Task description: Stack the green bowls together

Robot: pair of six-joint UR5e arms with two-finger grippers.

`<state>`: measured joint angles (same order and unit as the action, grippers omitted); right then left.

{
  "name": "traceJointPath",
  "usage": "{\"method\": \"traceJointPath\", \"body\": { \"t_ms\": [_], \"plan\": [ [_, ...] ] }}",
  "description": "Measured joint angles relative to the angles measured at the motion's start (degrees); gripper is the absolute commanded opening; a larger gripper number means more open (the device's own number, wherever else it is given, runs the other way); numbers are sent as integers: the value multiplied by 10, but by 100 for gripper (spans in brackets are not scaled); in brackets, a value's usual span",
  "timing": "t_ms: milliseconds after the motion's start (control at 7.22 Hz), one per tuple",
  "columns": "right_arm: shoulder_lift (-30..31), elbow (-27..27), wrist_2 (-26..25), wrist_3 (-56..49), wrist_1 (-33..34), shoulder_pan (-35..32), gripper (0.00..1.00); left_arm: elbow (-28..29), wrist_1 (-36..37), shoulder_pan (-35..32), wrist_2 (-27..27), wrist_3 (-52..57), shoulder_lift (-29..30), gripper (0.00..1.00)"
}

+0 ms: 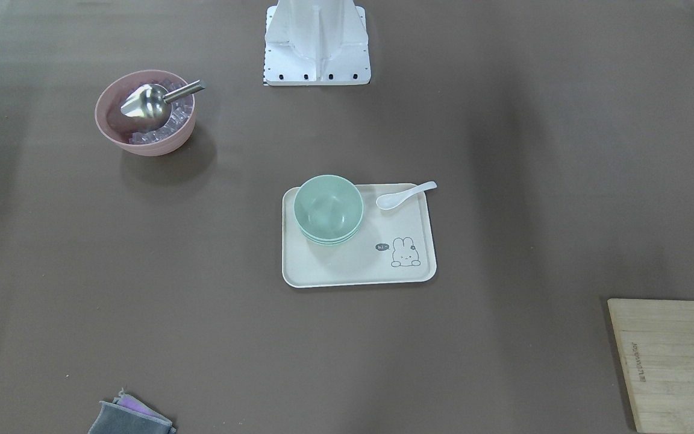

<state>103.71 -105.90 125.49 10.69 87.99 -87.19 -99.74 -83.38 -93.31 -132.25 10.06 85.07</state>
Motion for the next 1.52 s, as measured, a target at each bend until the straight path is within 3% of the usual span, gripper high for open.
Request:
{"method": "traceJointPath", "body": {
  "t_ms": [415, 831, 1523],
  "plan": [
    [0, 1, 5, 0, -2, 0, 100, 0, -15, 1, 0, -42, 1, 98],
    [0, 1, 8, 0, -3, 0, 100, 13, -74, 4, 2, -38, -4, 98],
    [0, 2, 9, -1, -3, 1, 100, 25, -82, 4, 1, -38, -12, 98]
  ]
}}
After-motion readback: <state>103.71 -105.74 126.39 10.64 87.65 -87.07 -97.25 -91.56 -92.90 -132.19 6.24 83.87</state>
